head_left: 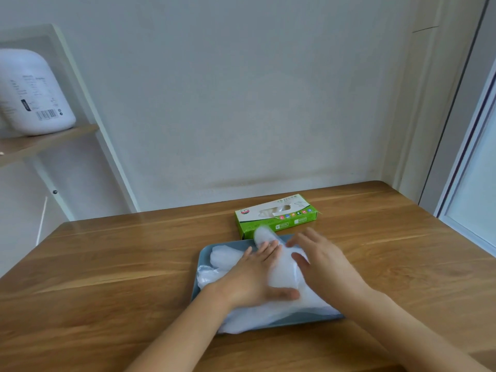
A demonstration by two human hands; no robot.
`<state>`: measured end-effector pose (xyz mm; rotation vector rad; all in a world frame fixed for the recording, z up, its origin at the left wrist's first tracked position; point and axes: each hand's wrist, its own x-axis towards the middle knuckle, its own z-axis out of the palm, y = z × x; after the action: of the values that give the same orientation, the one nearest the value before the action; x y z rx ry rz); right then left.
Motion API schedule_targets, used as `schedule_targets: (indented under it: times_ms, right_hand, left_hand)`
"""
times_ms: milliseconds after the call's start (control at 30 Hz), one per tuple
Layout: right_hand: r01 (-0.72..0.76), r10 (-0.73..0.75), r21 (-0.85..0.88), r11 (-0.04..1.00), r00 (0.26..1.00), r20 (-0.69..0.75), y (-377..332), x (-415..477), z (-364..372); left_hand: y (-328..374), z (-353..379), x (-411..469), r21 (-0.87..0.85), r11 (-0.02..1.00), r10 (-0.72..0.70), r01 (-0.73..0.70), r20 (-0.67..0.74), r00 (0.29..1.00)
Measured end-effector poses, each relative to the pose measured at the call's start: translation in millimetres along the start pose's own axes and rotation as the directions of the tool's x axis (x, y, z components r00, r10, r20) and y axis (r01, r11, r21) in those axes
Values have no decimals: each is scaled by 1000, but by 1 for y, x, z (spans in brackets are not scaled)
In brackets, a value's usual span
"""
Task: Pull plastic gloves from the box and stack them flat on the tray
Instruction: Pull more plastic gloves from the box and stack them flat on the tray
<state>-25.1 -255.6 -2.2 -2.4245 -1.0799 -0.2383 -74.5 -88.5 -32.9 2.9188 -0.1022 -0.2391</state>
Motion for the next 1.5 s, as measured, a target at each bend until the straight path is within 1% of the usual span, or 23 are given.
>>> schedule_targets:
  times_ms: [67, 133, 167, 200, 233, 300, 367, 467, 533, 600, 700, 733, 767, 800, 867, 900, 967, 1033, 1100, 1167, 1233, 1300, 1500]
  right_hand:
    - [49, -67, 128, 991, 987, 143, -10, -7, 8]
    - [-9, -56, 226, 974, 958, 281, -12, -12, 15]
    - [-54, -28, 232, 971, 940, 339, -10, -13, 16]
    - [-68, -14, 196, 978, 922, 387, -5, -14, 16]
    - [-45, -11, 116, 992, 898, 440, 0, -15, 15]
    - [63, -5, -88, 994, 837, 547, 9, -15, 13]
    - [138, 27, -224, 965, 794, 607, 14, -17, 3]
    - [161, 117, -356, 920, 757, 644, 20, -12, -12]
    - [184, 146, -390, 902, 722, 677, 24, -8, -19]
    - [185, 150, -368, 911, 683, 715, 26, -1, -26]
    - [96, 154, -269, 958, 621, 768, 31, 19, -46]
    - [84, 132, -236, 968, 628, 767, 33, 28, -53]
    - [73, 99, -193, 978, 655, 749, 34, 40, -57]
    - [55, 60, -137, 989, 702, 709, 37, 51, -59]
    - [-7, 12, -10, 1000, 834, 552, 43, 77, -51]
    - [-30, 9, 37, 999, 884, 467, 46, 89, -45]
    - [-44, 12, 83, 996, 936, 351, 52, 114, -29]
    - [-42, 17, 71, 997, 950, 313, 54, 133, -15]
    - [-25, 17, 19, 1000, 944, 330, 56, 146, -2]
    - [-19, 16, 4, 1000, 936, 351, 59, 155, 11]
    - [-42, 30, 28, 999, 942, 335, 61, 160, 23]
    - [-54, 41, 35, 998, 952, 303, 63, 162, 32]
    - [20, -6, -52, 998, 968, 251, 66, 164, 43]
  left_hand:
    - [-3, 3, 2, 55, 999, 1, -1, 6, 1000]
    - [-4, 2, 1, 78, 997, 4, -4, 2, 1000]
    - [-4, 1, 1, 62, 998, 3, -3, 3, 1000]
    - [-5, 0, 0, 34, 999, -4, 3, 11, 1000]
    - [-5, -1, -1, 1, 1000, -14, 14, 19, 1000]
    - [-8, -1, -6, -44, 998, -52, 54, 44, 998]
    - [-12, -3, -13, -35, 994, -104, 107, 83, 991]
    - [-21, -13, -27, 29, 984, -177, 175, 162, 971]
    - [-28, -21, -35, 63, 977, -214, 205, 208, 955]
    - [-37, -28, -41, 57, 974, -227, 220, 250, 941]
    - [-45, -40, -46, 9, 977, -206, 212, 288, 935]
    - [-47, -44, -46, -18, 977, -200, 214, 280, 939]
    - [-47, -50, -46, -53, 974, -203, 222, 248, 947]
    - [-48, -55, -42, -102, 968, -209, 231, 188, 960]
    - [-49, -67, -31, -246, 943, -223, 224, 33, 974]
    - [-50, -71, -24, -313, 927, -227, 206, -34, 973]
    - [-53, -74, -6, -357, 915, -236, 187, -100, 967]
    - [-55, -72, 10, -328, 927, -220, 180, -89, 971]
    - [-55, -66, 23, -316, 933, -193, 170, -41, 980]
    - [-57, -58, 32, -339, 928, -166, 156, -1, 986]
    - [-59, -52, 36, -365, 917, -159, 160, 33, 987]
    - [-63, -46, 37, -383, 910, -157, 159, 37, 987]
    - [-70, -37, 39, -406, 904, -137, 134, 23, 990]
